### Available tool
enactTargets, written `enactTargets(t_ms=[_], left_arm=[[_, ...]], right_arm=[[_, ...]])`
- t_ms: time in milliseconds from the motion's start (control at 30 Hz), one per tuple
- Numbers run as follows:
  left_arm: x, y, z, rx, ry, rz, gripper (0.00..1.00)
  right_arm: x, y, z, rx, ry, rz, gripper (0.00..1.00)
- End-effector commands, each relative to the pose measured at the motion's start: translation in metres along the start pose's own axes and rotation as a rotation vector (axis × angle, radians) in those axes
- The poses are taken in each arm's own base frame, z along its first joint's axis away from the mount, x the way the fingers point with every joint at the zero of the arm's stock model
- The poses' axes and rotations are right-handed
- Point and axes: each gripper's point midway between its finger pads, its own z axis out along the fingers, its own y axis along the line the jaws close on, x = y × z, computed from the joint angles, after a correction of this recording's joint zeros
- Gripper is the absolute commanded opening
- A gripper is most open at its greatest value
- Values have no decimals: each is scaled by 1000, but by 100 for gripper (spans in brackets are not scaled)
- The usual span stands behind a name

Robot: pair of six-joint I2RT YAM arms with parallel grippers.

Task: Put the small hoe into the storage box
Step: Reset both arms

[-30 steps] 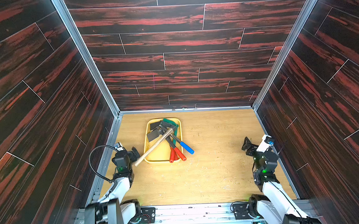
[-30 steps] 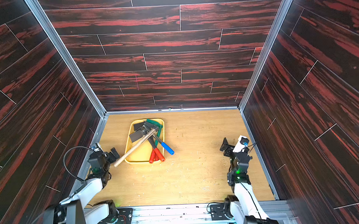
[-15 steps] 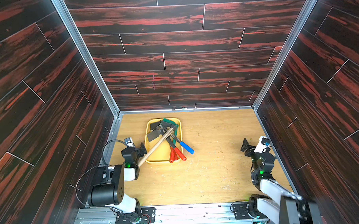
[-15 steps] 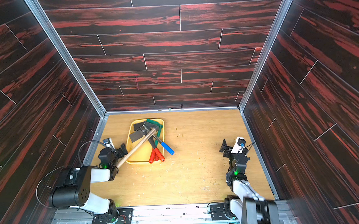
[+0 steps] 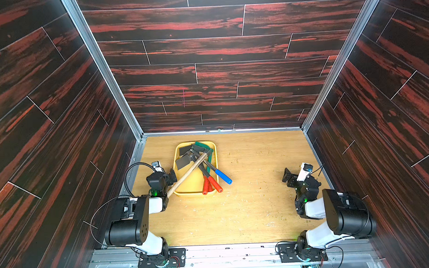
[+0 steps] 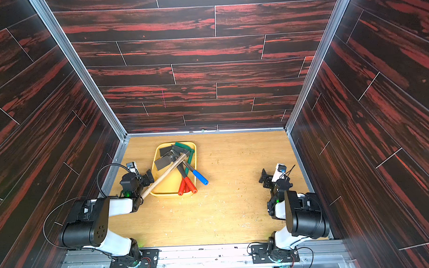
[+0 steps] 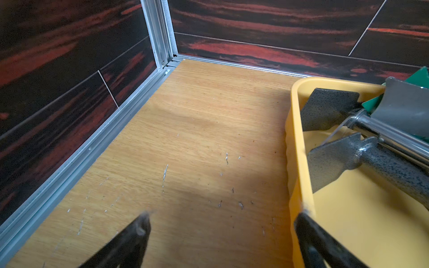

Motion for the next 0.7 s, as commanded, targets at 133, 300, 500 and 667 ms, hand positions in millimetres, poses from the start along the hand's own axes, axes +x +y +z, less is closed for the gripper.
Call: enactTargets(t_ms=[133, 300, 500, 667], left_arm=[[-5, 3, 1, -17, -5, 15, 100], [-6, 2, 1, -17, -6, 16, 100], [-6, 2, 1, -17, -6, 15, 100], [-6, 2, 1, -16, -7, 16, 100]], right_arm=[[-17, 13, 16, -29, -18, -54, 98], [-18, 14, 15, -30, -24, -56, 98], [-19, 14, 15, -32, -26, -55, 98], [-19, 14, 15, -31, -26, -56, 98]])
